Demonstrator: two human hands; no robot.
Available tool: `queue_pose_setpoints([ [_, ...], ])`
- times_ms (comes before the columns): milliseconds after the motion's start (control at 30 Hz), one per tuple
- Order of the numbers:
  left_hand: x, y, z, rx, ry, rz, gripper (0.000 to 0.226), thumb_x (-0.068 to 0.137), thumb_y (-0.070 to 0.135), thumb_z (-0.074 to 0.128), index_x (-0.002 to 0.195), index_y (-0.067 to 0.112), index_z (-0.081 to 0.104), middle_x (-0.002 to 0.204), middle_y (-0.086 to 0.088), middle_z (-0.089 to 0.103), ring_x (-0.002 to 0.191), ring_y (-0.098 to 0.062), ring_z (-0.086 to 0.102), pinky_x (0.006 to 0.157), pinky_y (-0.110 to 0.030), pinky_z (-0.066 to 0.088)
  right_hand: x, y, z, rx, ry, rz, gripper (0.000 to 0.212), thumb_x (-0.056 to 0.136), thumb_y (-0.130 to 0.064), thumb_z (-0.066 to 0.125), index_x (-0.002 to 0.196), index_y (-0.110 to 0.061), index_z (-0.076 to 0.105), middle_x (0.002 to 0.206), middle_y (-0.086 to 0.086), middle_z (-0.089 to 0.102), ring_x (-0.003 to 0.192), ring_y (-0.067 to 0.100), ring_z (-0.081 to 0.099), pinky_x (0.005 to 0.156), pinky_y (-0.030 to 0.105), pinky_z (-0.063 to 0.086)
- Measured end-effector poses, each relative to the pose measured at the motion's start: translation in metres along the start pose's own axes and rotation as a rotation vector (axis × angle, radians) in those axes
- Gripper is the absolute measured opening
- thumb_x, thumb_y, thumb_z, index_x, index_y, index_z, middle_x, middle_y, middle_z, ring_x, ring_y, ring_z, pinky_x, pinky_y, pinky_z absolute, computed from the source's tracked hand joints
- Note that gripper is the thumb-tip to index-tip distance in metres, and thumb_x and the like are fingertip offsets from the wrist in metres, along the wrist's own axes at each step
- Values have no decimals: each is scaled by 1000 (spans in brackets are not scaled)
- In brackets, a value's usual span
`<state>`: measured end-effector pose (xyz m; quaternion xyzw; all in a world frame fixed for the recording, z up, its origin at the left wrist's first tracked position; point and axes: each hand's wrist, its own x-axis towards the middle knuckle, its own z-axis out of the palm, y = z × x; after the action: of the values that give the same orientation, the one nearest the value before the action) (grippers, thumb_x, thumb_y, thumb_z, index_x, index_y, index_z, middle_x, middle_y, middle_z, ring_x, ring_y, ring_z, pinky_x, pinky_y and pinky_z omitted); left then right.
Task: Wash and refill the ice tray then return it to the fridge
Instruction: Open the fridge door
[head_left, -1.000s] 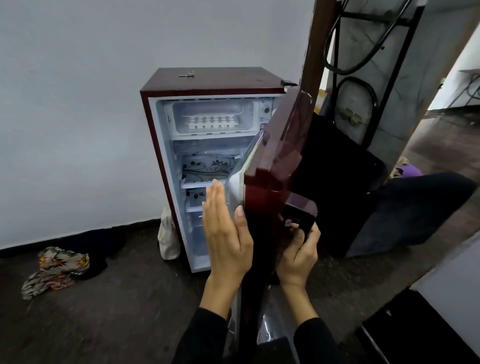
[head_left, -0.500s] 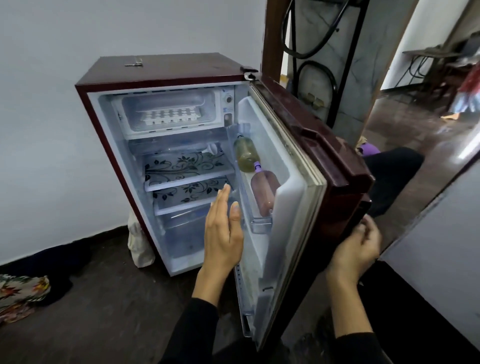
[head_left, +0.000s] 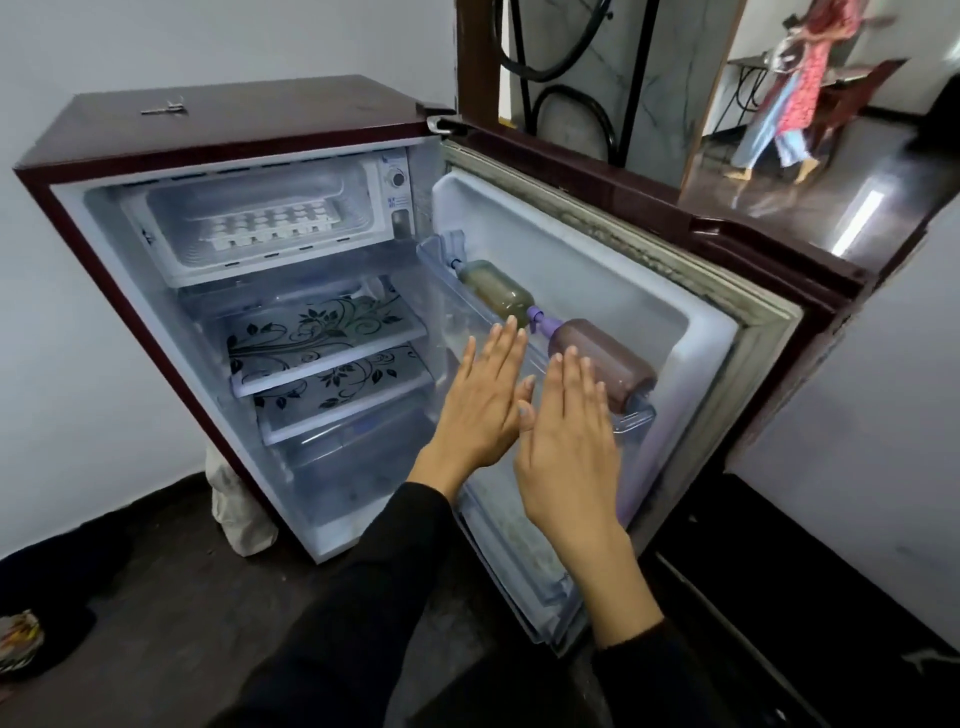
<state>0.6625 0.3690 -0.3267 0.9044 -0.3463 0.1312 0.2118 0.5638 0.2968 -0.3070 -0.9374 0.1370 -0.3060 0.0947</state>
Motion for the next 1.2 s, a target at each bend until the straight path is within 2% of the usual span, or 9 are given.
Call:
queue_pose_setpoints([
  [133,13,-3,11,76,-35,85,65,96,42,7,151,6,12,160,-10,8,148,-20,4,120,-40,0,6,20,14,-159,-31,56,60,95,-32,26,133,7,50,140,23,50,132,34,47,111,46,35],
  [267,26,1,21,91,-24,134,65,97,42,8,151,6,13,159,-9,11,148,-20,8,120,-38,-3,15,38,23,-190,-12,94,62,98,-34,21,140,5,43,147,21,43,139,33,37,117,41,14],
  [367,36,7,32,87,-8,150,64,98,42,12,151,6,14,159,-9,13,148,-21,9,119,-38,-5,20,55,26,-189,-9,104,61,99,-35,20,144,3,38,151,19,36,143,31,30,118,37,7],
  [667,60,40,52,79,8,110,66,97,42,14,149,2,15,158,-14,14,147,-27,10,119,-41,-3,42,103,32,-143,-8,104,61,100,-36,16,148,0,30,156,14,28,147,26,21,121,36,5],
  [900,79,58,63,128,-19,79,70,94,45,5,150,3,10,159,-14,8,148,-26,5,119,-42,-6,60,137,39,-64,26,75,60,101,-36,17,148,-2,31,156,12,29,148,23,19,121,33,2],
  [1033,89,68,71,135,-4,48,69,95,44,8,150,2,13,159,-14,10,148,-26,7,118,-41,-7,69,155,44,-13,68,47,56,102,-32,22,146,-1,36,154,12,34,146,24,23,121,31,1],
  [1200,101,78,74,162,8,17,67,95,42,11,147,1,24,156,-15,23,145,-28,19,118,-44,-2,84,161,53,140,203,114,49,101,-25,28,137,2,48,143,15,49,140,29,35,120,34,10],
])
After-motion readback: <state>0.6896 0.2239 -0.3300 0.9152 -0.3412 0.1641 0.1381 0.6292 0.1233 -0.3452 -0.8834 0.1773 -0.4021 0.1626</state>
